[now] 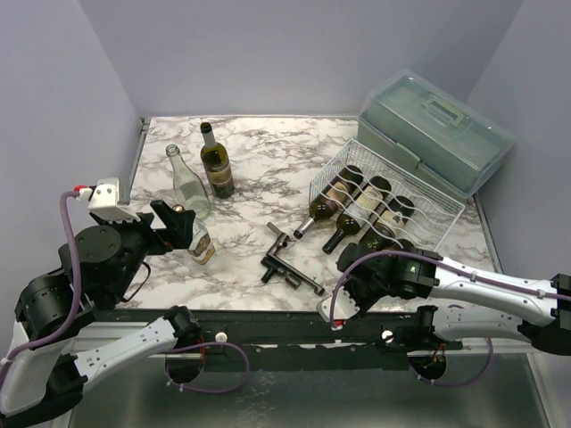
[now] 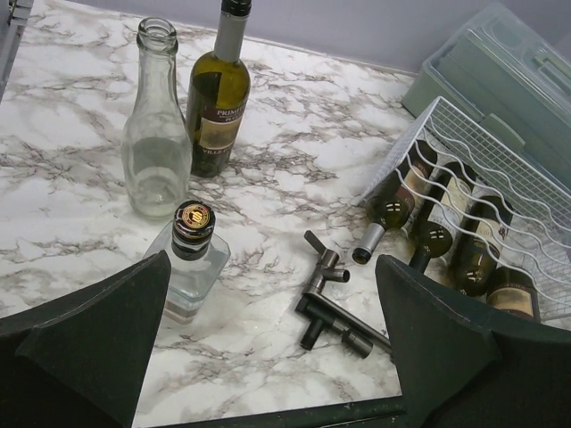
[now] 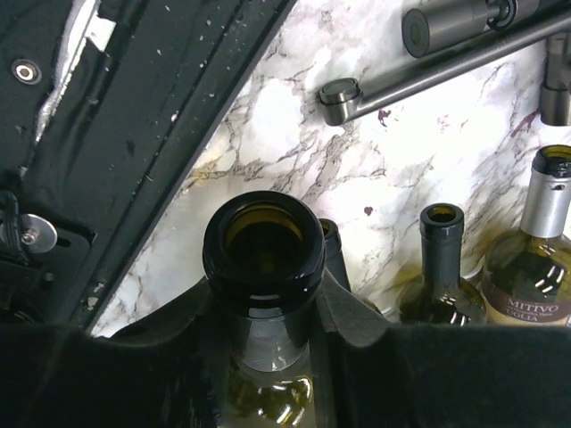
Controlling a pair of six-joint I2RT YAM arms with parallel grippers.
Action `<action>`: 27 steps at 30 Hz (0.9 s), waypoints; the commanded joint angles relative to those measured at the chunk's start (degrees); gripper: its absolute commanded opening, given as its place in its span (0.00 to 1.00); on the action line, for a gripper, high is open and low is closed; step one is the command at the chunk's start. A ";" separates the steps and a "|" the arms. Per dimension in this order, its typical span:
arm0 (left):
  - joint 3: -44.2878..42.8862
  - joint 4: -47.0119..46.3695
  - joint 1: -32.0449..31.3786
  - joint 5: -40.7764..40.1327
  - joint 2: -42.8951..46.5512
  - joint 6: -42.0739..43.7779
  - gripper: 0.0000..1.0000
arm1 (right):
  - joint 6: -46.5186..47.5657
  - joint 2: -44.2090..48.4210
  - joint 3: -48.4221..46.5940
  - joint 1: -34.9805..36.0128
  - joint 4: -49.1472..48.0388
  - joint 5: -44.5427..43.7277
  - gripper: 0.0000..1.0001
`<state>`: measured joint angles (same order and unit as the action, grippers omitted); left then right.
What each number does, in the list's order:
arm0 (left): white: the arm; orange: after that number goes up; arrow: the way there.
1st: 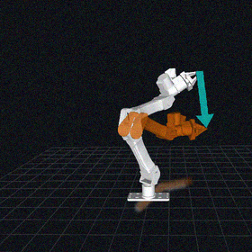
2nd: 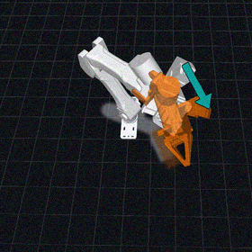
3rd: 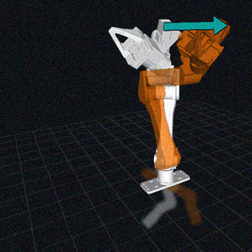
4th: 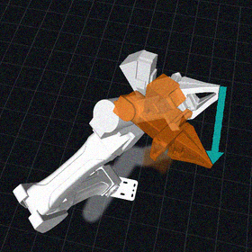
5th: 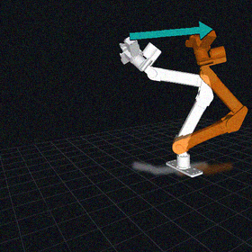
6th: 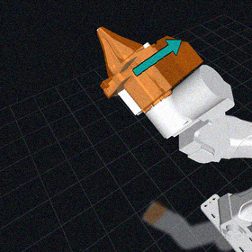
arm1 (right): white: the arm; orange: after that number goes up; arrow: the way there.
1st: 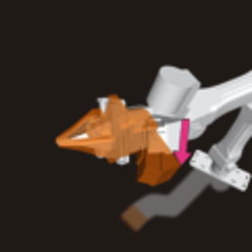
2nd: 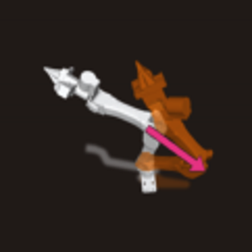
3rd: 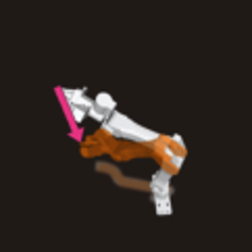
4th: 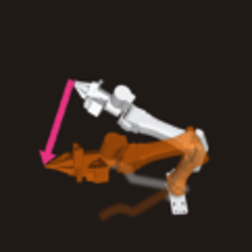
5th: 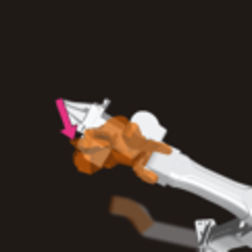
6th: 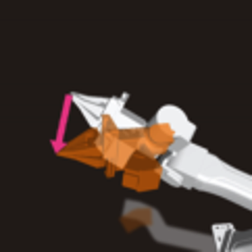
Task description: Put the wine bottle on the wine rack
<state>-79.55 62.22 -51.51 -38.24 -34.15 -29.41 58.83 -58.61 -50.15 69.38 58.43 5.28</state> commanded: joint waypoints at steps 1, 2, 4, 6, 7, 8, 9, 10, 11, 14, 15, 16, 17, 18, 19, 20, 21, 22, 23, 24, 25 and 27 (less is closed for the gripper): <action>-0.04 -0.08 -0.17 -1.82 1.02 2.23 0.99 | 3.85 -0.22 0.16 0.33 -1.54 -7.83 0.01; 0.20 -0.08 -0.22 -1.90 1.13 2.33 0.99 | 4.24 -0.43 0.68 0.38 -1.41 -8.48 0.01; 0.72 -0.08 -0.19 -2.04 1.45 2.42 0.99 | 5.00 -0.52 2.05 0.41 -1.64 -10.04 0.01; 1.29 -0.08 -0.19 -2.16 1.74 2.51 0.99 | 5.96 -0.33 3.90 0.47 -1.65 -11.83 0.00; 1.54 -0.07 -0.18 -2.25 1.99 2.59 0.99 | 6.52 -0.12 5.04 0.40 -1.79 -13.16 0.00; 1.78 -0.12 -0.19 -2.27 2.17 2.68 0.99 | 7.17 0.22 6.60 0.44 -2.11 -14.20 0.00; 2.05 -0.08 -0.18 -2.26 2.33 2.83 0.99 | 7.96 0.76 7.92 0.45 -2.43 -15.54 0.00; 2.27 -0.08 -0.17 -2.28 2.53 2.91 0.99 | 8.74 1.31 9.61 0.46 -2.91 -17.16 0.01; 2.38 -0.08 -0.17 -2.28 2.78 3.00 0.99 | 9.50 1.52 10.93 0.41 -3.05 -18.29 0.01; 2.91 -0.03 -0.24 -2.36 3.54 3.26 0.99 | 11.73 1.77 14.01 0.41 -4.90 -21.72 0.01; 3.04 0.01 -0.17 -2.45 3.78 3.36 0.99 | 12.27 1.67 14.84 0.40 -5.64 -22.69 0.00; 3.09 0.09 -0.23 -2.53 4.02 3.56 0.99 | 12.93 1.52 15.50 0.41 -6.52 -23.95 0.01; 3.08 0.25 -0.18 -2.48 4.05 3.65 0.99 | 13.55 1.29 16.50 0.41 -7.35 -25.07 0.01; 3.00 0.34 -0.20 -2.63 4.24 3.74 0.99 | 13.88 0.85 16.96 0.43 -7.73 -25.92 0.01; 2.91 0.45 -0.20 -2.63 4.41 3.83 0.99 | 14.22 0.53 17.26 0.41 -7.98 -26.15 0.01; 2.94 0.53 -0.30 -2.61 4.56 3.83 0.99 | 14.57 0.34 17.52 0.37 -8.25 -26.33 0.00; 2.91 0.54 -0.21 -2.53 4.73 3.83 0.99 | 14.64 0.30 17.77 0.40 -8.71 -26.34 0.00; 2.91 0.54 -0.26 -2.41 4.89 3.89 0.99 | 14.73 0.36 18.27 0.40 -9.04 -26.22 0.00; 2.99 0.54 -0.26 -2.31 5.09 3.92 0.99 | 15.03 0.53 18.96 0.32 -9.41 -26.41 0.01; 3.00 0.54 -0.26 -2.13 5.16 3.96 0.99 | 15.05 0.66 19.81 0.34 -9.71 -26.51 0.01; 3.08 0.58 -0.27 -1.96 5.38 4.01 0.99 | 15.00 0.84 20.67 0.32 -10.11 -26.47 0.01; 3.21 0.69 -0.26 -1.71 5.68 4.18 0.99 | 15.01 1.34 22.44 0.23 -10.74 -26.61 0.01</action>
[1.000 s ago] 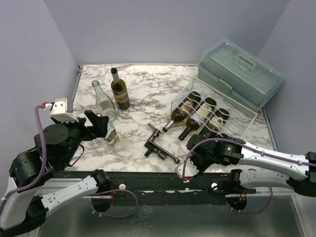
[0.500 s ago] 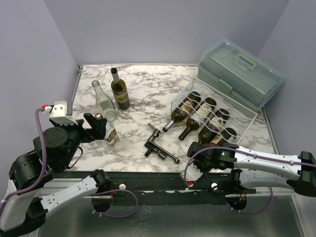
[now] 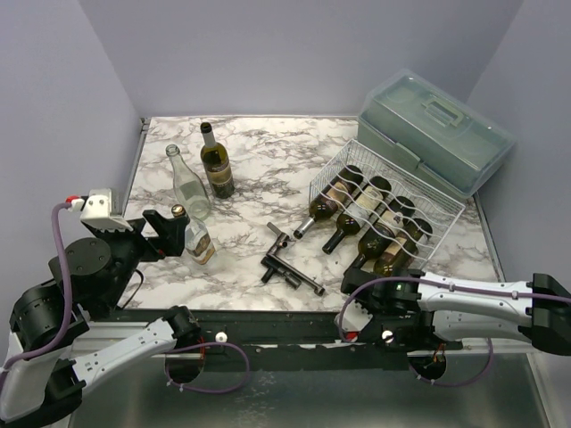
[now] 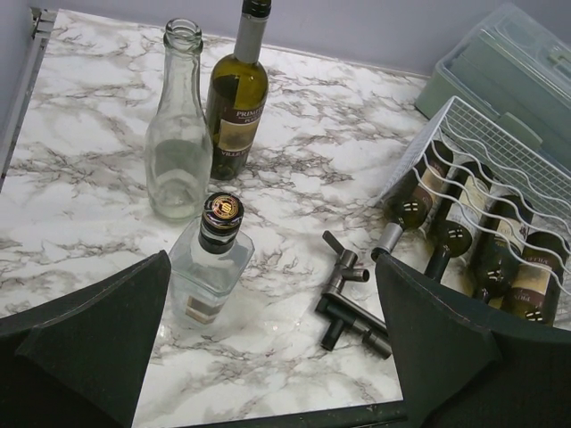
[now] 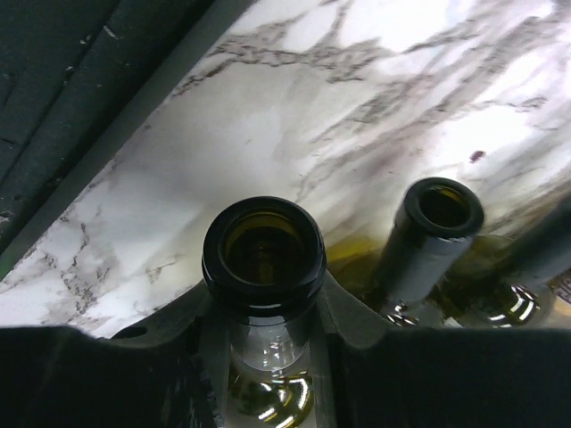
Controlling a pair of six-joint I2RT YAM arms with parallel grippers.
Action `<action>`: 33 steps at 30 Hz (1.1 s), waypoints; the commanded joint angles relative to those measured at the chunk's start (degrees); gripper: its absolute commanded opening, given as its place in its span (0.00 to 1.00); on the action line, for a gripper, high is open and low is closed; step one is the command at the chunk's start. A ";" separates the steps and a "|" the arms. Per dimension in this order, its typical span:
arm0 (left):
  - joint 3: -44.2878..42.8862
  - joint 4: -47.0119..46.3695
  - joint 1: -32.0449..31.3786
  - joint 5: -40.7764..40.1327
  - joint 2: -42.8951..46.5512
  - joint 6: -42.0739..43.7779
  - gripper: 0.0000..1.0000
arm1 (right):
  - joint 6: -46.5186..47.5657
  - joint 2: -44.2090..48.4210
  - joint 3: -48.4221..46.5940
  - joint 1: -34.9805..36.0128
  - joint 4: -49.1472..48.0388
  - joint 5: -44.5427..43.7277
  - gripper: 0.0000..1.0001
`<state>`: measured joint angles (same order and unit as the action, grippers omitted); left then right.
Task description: Put the wine bottle on the wine rack
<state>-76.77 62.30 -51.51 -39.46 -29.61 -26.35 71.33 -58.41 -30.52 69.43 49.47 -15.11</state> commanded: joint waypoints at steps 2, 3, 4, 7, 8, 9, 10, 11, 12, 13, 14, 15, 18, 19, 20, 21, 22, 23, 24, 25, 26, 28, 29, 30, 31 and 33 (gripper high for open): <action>0.49 0.78 -0.26 -0.50 1.39 1.43 0.99 | 2.52 1.76 4.07 -0.17 -2.45 -6.46 0.00; 0.48 0.90 -0.26 -0.51 1.60 1.55 0.99 | 2.52 2.07 4.46 -0.61 -2.56 -6.65 0.01; 0.40 1.13 -0.33 -0.49 1.69 1.71 0.99 | 2.42 2.29 4.74 -1.03 -2.65 -6.75 0.01; 0.05 1.59 -0.27 -0.70 2.00 1.91 0.99 | 2.49 2.93 5.50 -2.54 -2.76 -7.18 0.01; -0.03 1.68 -0.26 -0.74 2.05 2.00 0.99 | 2.64 3.27 5.92 -3.23 -3.07 -7.42 0.01; -0.09 1.76 -0.35 -0.82 2.21 2.09 0.99 | 2.76 3.54 6.51 -3.71 -3.59 -7.55 0.01; -0.15 1.81 -0.40 -0.83 2.27 2.18 0.99 | 2.76 3.88 7.01 -4.17 -4.03 -7.73 0.01; -0.23 1.86 -0.38 -0.95 2.36 2.26 0.99 | 2.76 4.08 7.52 -4.56 -4.23 -7.64 0.01; -0.25 1.85 -0.44 -0.96 2.43 2.31 0.99 | 2.68 4.40 7.87 -4.78 -4.20 -7.48 0.01; -0.28 1.92 -0.47 -1.05 2.48 2.35 0.99 | 2.53 4.59 8.17 -4.99 -3.96 -7.25 0.03; -0.37 1.86 -0.54 -0.97 2.47 2.35 0.99 | 2.26 4.86 8.20 -5.08 -3.39 -6.98 0.05; -0.46 1.92 -0.55 -0.96 2.50 2.44 0.99 | 2.05 5.06 8.20 -5.07 -2.97 -6.74 0.08; -0.61 2.25 -0.61 -0.96 2.67 2.27 0.99 | 1.54 5.24 7.97 -5.10 -2.14 -6.54 0.37; -0.67 2.34 -0.62 -0.97 2.77 2.06 0.99 | 1.47 5.24 7.60 -5.09 -1.88 -6.10 0.42; -0.80 2.47 -0.64 -1.04 2.84 1.94 0.99 | 1.36 5.28 7.14 -5.03 -1.69 -5.65 0.45; -0.88 2.65 -0.61 -1.02 2.88 1.75 0.99 | 1.29 5.20 6.66 -5.09 -1.39 -4.91 0.48; -0.99 2.81 -0.64 -1.19 3.04 1.50 0.99 | 1.08 5.03 5.96 -5.09 -0.91 -3.88 0.53; -1.08 2.95 -0.61 -1.34 2.99 1.27 0.99 | 0.61 4.60 5.27 -5.09 0.03 -1.92 0.60; -1.12 3.00 -0.62 -1.43 3.07 0.98 0.99 | 0.48 4.11 4.47 -5.13 1.21 0.14 0.64; -1.21 3.09 -0.70 -1.45 2.99 0.77 0.99 | 0.42 3.88 3.72 -4.97 2.44 1.80 0.69; -1.33 3.10 -0.70 -1.47 2.93 0.62 0.99 | -0.12 3.89 3.10 -4.71 2.77 3.25 0.76; -1.68 3.36 -0.75 -1.27 2.40 0.51 0.99 | -1.75 4.55 1.42 -4.37 3.14 5.73 0.84; -1.94 3.49 -0.77 -1.21 2.02 0.42 0.99 | -2.26 4.82 0.65 -4.39 3.47 6.85 0.85; -2.13 3.61 -0.72 -1.23 1.50 0.25 0.99 | -2.57 5.25 0.09 -4.39 3.94 7.79 0.85; -2.24 3.81 -0.70 -1.15 1.04 0.18 0.99 | -2.77 5.60 -0.42 -4.35 4.47 8.43 0.86; -2.24 3.79 -0.75 -1.05 0.15 -0.10 0.99 | -3.06 6.67 -1.06 -4.21 5.34 10.30 0.86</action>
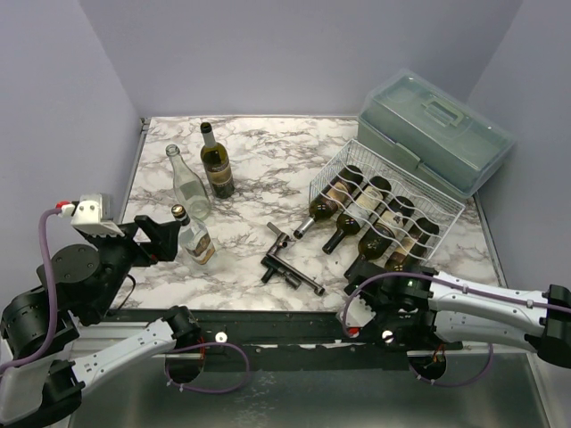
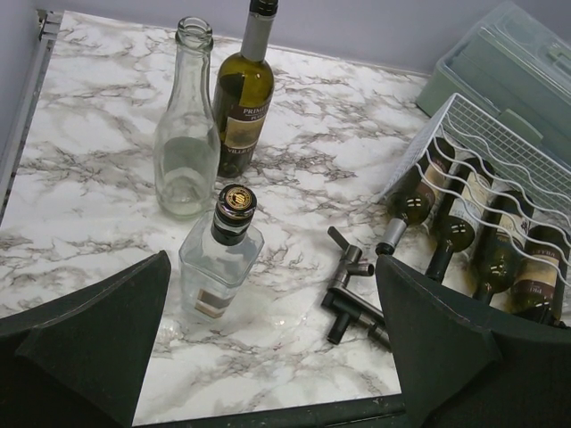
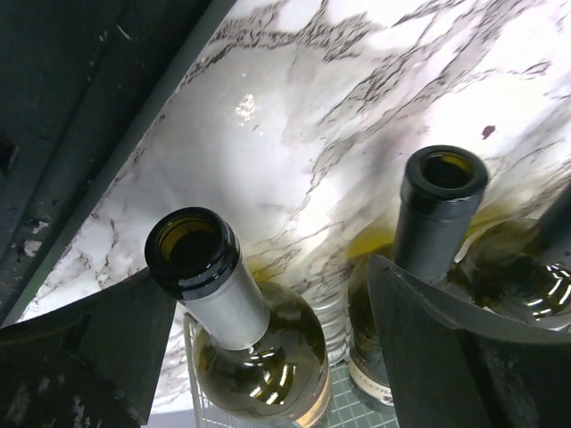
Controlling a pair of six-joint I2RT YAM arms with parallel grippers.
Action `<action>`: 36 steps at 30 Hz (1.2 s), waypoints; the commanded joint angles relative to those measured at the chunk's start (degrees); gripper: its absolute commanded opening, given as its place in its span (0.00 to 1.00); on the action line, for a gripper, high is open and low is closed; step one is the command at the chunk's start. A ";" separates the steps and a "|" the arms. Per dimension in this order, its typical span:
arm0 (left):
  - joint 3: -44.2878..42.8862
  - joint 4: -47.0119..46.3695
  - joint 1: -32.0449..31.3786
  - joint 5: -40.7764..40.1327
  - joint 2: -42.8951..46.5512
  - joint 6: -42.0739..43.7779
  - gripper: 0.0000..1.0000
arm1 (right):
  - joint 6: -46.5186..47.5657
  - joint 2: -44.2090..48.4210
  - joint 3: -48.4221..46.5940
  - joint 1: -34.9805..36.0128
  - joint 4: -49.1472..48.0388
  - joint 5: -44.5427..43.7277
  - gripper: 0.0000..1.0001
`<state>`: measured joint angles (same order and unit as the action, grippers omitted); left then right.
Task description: Put the wine bottle on the wine rack
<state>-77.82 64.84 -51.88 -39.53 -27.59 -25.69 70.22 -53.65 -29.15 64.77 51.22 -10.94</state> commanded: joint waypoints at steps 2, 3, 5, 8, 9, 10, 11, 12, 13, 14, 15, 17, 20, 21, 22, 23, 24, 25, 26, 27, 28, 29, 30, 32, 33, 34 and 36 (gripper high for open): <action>-1.19 1.27 -0.33 -0.90 -2.81 -1.01 0.99 | -2.34 3.11 -2.84 0.68 4.19 8.69 0.86; -1.15 1.26 -0.34 -0.83 -3.39 -1.10 0.99 | -2.68 3.47 -3.16 0.90 4.72 10.12 0.86; -1.28 1.30 -0.40 -0.71 -4.32 -1.33 0.99 | -3.02 4.31 -3.40 1.44 5.34 12.85 0.86; -1.93 1.34 -0.33 -0.91 -5.61 -1.27 0.99 | -3.59 4.79 -3.80 2.82 5.72 13.88 0.83; -2.30 1.34 -0.33 -1.09 -5.85 -1.37 0.99 | -3.57 4.78 -3.76 3.34 5.58 13.93 0.82; -2.54 1.39 -0.33 -1.25 -6.04 -1.53 0.99 | -3.68 4.81 -3.78 3.83 5.45 14.06 0.81; -2.72 1.39 -0.37 -1.41 -6.14 -1.68 0.99 | -3.67 4.82 -3.71 4.16 5.27 14.06 0.80; -2.85 1.34 -0.37 -1.60 -6.19 -1.79 0.99 | -3.68 4.81 -3.48 4.58 4.92 13.87 0.79; -2.95 1.34 -0.33 -1.82 -6.23 -1.90 0.99 | -3.60 4.84 -3.15 4.80 4.33 13.39 0.77; -2.91 1.39 -0.35 -2.04 -6.03 -2.01 0.99 | -3.51 4.92 -2.72 5.00 3.90 12.72 0.75; -2.84 1.35 -0.35 -2.25 -5.90 -2.23 0.99 | -3.50 5.05 -2.31 5.11 3.50 12.15 0.72; -2.58 1.39 -0.35 -2.32 -5.42 -2.68 0.99 | -3.25 5.31 -1.45 5.19 3.03 11.29 0.64; -2.16 1.36 -0.34 -2.36 -4.91 -2.88 0.99 | -2.89 5.39 0.03 5.19 2.75 7.33 0.52; -2.01 1.36 -0.33 -2.30 -4.86 -2.71 0.99 | -2.80 5.28 0.49 5.26 2.59 6.34 0.50; -1.91 1.33 -0.35 -2.29 -4.77 -2.42 0.99 | -2.80 5.10 0.73 5.23 2.40 5.76 0.48; -1.90 1.43 -0.37 -2.29 -4.69 -2.15 0.99 | -2.94 4.99 0.88 5.20 2.20 5.31 0.47; -1.90 1.51 -0.34 -2.33 -4.67 -1.85 0.99 | -3.13 4.70 1.01 5.19 2.09 5.12 0.45; -1.95 1.61 -0.37 -2.34 -4.67 -1.52 0.99 | -3.24 4.23 1.11 5.20 1.91 4.89 0.44; -2.05 1.69 -0.34 -2.44 -4.68 -1.27 0.99 | -3.26 3.87 1.11 5.19 1.91 4.61 0.42; -2.15 1.72 -0.33 -2.45 -4.69 -1.00 0.99 | -3.12 3.41 1.25 5.19 1.87 4.11 0.40; -2.24 1.74 -0.34 -2.46 -4.60 -0.79 0.99 | -3.07 3.13 1.28 5.19 1.71 3.44 0.37; -2.25 1.71 -0.33 -2.47 -4.47 -0.60 0.99 | -3.07 2.79 1.20 5.24 1.56 2.65 0.34; -2.25 1.69 -0.33 -2.57 -4.40 -0.38 0.99 | -3.15 2.40 1.28 5.21 1.36 1.87 0.31; -2.07 1.70 -0.37 -2.63 -4.17 0.00 0.99 | -3.24 1.82 1.91 5.19 0.84 -0.23 0.24; -1.92 1.74 -0.38 -2.60 -4.05 0.19 0.99 | -3.20 1.61 2.34 5.19 0.71 -1.39 0.21; -1.78 1.72 -0.33 -2.62 -3.84 0.36 0.99 | -3.24 1.45 2.96 5.19 0.45 -2.53 0.18; -1.40 1.69 -0.33 -2.66 -3.48 0.62 0.99 | -3.24 1.27 4.10 5.20 0.35 -4.08 0.14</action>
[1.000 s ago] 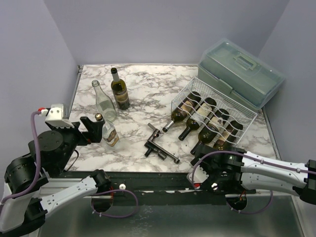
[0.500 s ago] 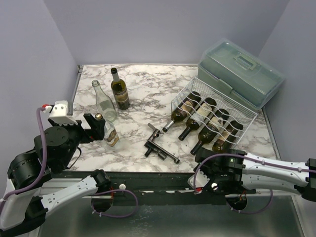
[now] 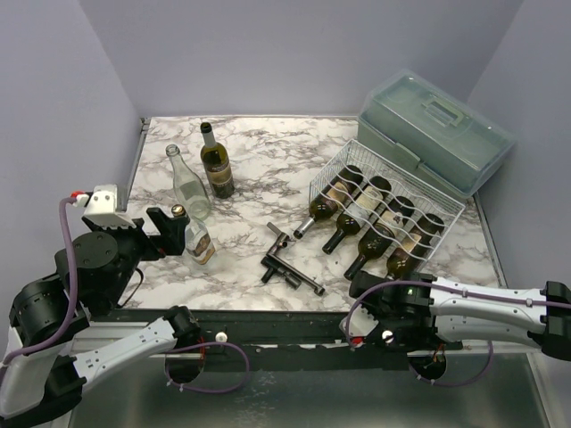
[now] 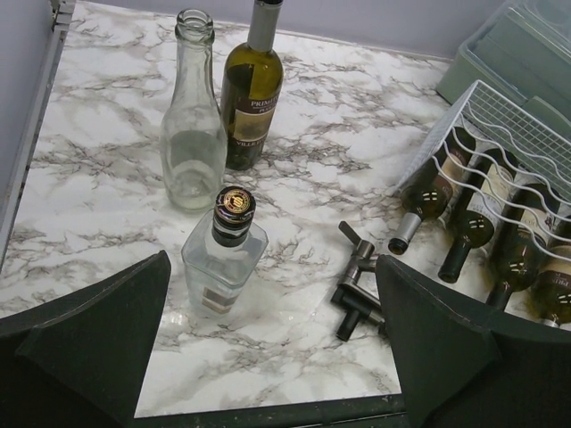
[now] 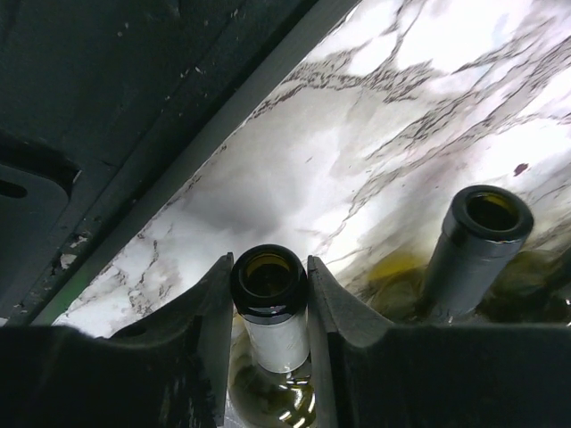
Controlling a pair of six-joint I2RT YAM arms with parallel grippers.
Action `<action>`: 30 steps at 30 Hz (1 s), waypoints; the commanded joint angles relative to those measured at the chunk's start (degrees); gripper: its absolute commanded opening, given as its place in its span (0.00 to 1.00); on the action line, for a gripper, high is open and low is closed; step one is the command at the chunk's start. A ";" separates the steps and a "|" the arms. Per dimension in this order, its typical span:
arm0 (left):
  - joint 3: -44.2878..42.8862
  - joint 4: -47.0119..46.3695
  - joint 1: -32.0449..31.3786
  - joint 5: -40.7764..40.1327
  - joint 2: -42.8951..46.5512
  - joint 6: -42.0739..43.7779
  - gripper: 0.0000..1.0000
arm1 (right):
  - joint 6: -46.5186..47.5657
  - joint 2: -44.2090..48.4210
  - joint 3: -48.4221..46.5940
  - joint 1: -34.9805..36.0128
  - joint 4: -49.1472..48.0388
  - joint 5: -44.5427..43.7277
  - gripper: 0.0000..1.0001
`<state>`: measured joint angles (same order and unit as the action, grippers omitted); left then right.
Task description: Put the wine bottle on the wine rack
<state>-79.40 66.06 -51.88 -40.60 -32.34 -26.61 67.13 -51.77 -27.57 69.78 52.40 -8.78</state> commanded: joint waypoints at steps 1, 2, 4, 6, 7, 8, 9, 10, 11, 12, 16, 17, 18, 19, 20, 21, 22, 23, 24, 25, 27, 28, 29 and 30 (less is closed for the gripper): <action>0.38 0.48 -0.34 -1.63 1.38 1.62 0.99 | -0.24 -0.61 2.96 0.19 -0.85 -6.81 0.13; 0.51 0.49 -0.33 -1.62 1.53 1.73 0.99 | -0.34 -0.52 3.62 0.19 -1.13 -7.68 0.12; 0.84 0.48 -0.35 -1.42 1.71 1.82 0.99 | -0.42 -0.53 4.35 0.12 -1.81 -9.11 0.12; 0.93 0.47 -0.35 -1.16 1.92 1.96 0.99 | -0.35 -0.61 4.91 -0.03 -2.50 -9.99 0.14; 1.02 0.48 -0.33 -1.07 1.96 2.06 0.99 | -0.19 -0.61 5.06 -0.24 -2.93 -10.30 0.16; 1.07 0.48 -0.35 -0.97 2.02 2.15 0.99 | -0.16 -0.56 5.28 -0.41 -3.68 -10.69 0.18; 1.01 0.47 -0.34 -0.97 2.10 2.22 0.99 | -0.16 -0.61 5.41 -0.72 -4.28 -10.81 0.21; 1.04 0.49 -0.35 -0.92 2.12 2.26 0.99 | -0.16 -0.55 5.42 -0.92 -4.67 -10.89 0.24; 0.89 0.47 -0.33 -0.81 2.17 2.35 0.99 | -0.16 -0.46 5.38 -1.12 -4.89 -10.84 0.27; 0.75 0.47 -0.34 -0.83 2.15 2.44 0.99 | -0.25 -0.39 5.31 -1.30 -5.09 -10.82 0.28; -0.01 0.52 -0.35 -0.69 1.74 2.53 0.99 | -0.15 0.24 5.25 -2.06 -5.80 -11.47 0.38; -0.17 0.52 -0.36 -0.64 1.58 2.47 0.99 | -0.16 0.41 5.26 -2.24 -6.04 -11.61 0.44; -0.31 0.47 -0.38 -0.62 1.39 2.37 0.99 | -0.31 0.74 5.33 -2.36 -6.06 -11.66 0.49; -0.32 0.47 -0.42 -0.54 1.21 2.19 0.99 | -0.48 1.05 5.48 -2.36 -6.04 -11.70 0.57; -0.32 0.40 -0.42 -0.38 1.08 2.02 0.99 | -0.66 1.48 5.55 -2.43 -5.95 -11.63 0.62; -0.24 0.30 -0.43 -0.29 0.88 1.84 0.99 | -0.68 1.87 5.68 -2.45 -5.58 -11.41 0.67; -0.08 0.24 -0.48 -0.14 0.67 1.61 0.99 | -0.67 2.42 5.69 -2.45 -5.21 -11.07 0.69; 0.01 0.13 -0.45 -0.02 0.53 1.37 0.99 | -0.62 2.98 5.47 -2.41 -4.70 -10.38 0.72; 0.03 0.08 -0.46 0.08 0.37 1.19 0.99 | -0.52 3.41 5.29 -2.45 -4.10 -9.80 0.74; -0.06 -0.03 -0.38 0.30 0.14 0.97 0.99 | -0.43 3.89 4.73 -2.41 -3.48 -8.62 0.76; -0.35 -0.14 -0.42 0.52 -0.41 0.54 0.99 | -0.28 4.83 3.11 -2.40 -2.76 -6.03 0.79; -0.51 -0.21 -0.42 0.60 -0.68 0.36 0.99 | -0.09 5.30 2.40 -2.44 -2.62 -4.77 0.80; -0.77 -0.31 -0.41 0.74 -0.95 0.17 0.99 | 0.00 5.60 1.46 -2.45 -2.64 -3.79 0.81; -1.07 -0.28 -0.43 0.80 -1.30 -0.08 0.99 | 0.30 6.05 0.63 -2.45 -2.80 -2.65 0.81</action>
<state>-78.98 66.06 -51.90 -40.56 -31.83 -25.67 66.92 -47.40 -23.33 67.48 48.40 -16.62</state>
